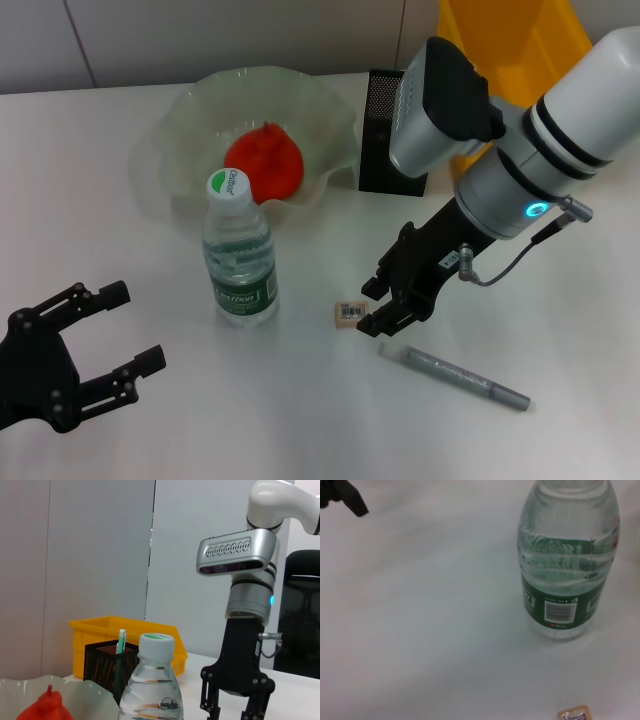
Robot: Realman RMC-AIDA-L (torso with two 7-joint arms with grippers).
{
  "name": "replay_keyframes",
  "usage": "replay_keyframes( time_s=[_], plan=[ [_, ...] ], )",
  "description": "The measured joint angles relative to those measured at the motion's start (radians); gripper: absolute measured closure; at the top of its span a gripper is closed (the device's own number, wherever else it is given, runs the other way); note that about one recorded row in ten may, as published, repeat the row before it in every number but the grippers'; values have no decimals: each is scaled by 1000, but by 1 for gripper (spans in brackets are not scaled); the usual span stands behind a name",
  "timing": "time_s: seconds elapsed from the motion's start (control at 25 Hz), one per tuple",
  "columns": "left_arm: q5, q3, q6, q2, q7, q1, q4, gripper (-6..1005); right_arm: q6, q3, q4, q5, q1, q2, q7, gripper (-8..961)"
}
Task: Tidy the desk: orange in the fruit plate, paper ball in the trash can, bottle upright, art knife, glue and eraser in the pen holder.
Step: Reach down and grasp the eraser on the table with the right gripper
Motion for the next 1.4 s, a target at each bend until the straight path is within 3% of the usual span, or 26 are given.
replay_keyframes(
  time_s=[0.64, 0.88, 1.4],
  plan=[
    [0, -2, -3, -7, 13, 6, 0, 192, 170, -15, 119, 38, -32, 5, -171, 504],
    [0, -5, -3, -8, 6, 3, 0, 192, 250, -74, 140, 72, -40, 5, -196, 512],
    [0, -8, -4, -8, 4, 1, 0, 193, 287, -80, 171, 98, -31, 4, -208, 527]
  ],
)
